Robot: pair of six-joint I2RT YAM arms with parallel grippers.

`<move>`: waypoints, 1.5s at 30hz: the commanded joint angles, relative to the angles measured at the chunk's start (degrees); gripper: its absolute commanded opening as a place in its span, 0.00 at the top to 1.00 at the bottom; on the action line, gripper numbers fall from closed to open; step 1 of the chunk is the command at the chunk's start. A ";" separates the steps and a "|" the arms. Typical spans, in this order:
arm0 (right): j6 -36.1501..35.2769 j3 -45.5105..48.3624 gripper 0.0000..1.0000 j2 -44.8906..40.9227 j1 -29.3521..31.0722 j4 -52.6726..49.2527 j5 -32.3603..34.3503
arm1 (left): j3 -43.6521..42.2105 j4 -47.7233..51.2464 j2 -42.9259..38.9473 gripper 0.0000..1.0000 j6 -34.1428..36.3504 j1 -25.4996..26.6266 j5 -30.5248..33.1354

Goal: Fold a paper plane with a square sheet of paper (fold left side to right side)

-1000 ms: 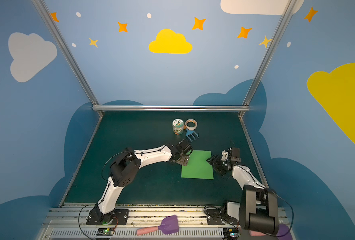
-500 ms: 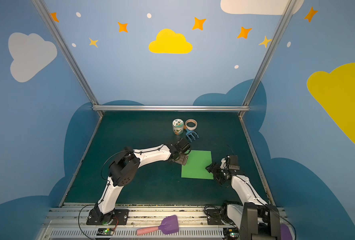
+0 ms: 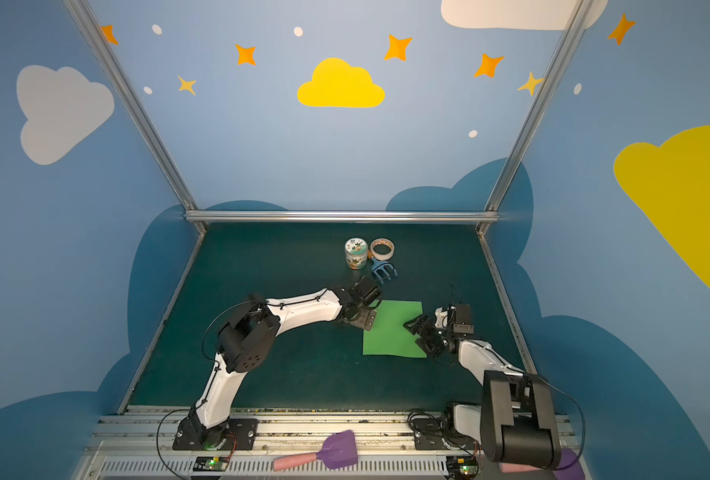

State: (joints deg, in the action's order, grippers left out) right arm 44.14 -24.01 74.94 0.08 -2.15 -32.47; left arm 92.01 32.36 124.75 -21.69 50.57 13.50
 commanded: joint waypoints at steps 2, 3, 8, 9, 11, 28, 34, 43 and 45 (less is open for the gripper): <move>-0.72 -0.08 0.24 5.82 1.21 0.26 2.59 | -1.55 3.42 1.87 0.00 0.33 -0.73 0.92; -1.39 -1.37 0.24 5.49 0.81 -1.36 3.29 | -1.56 3.43 1.82 0.00 0.41 -0.73 0.81; -6.19 -8.04 0.24 3.03 -3.08 -10.59 7.49 | -1.92 3.08 1.66 0.00 0.38 -0.73 0.22; -6.77 -9.51 0.24 3.31 -3.81 -12.44 8.66 | -1.96 3.03 1.72 0.00 0.42 -0.77 0.15; -8.89 -12.29 0.24 5.23 -5.02 -15.10 9.49 | -2.03 2.89 1.73 0.00 0.37 -0.75 -0.03; -15.26 -17.88 0.31 17.53 -4.10 -17.99 3.79 | -1.99 2.73 1.38 0.00 0.82 -1.08 -0.30; -18.79 -22.88 0.26 20.56 -2.10 -24.63 3.96 | -1.35 3.31 1.56 0.00 1.27 -1.17 -0.40; -17.46 -22.77 0.26 22.05 0.53 -22.82 -1.00 | -0.61 4.27 0.35 0.00 2.00 -1.99 -0.89; -16.81 -22.34 0.27 21.31 1.93 -21.96 -0.36 | -0.34 4.49 -0.48 0.00 2.09 -2.51 -1.24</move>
State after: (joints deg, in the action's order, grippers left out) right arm 26.57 -48.51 94.54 -0.58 -21.06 -31.09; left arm 91.70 31.97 124.60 -21.15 49.54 10.98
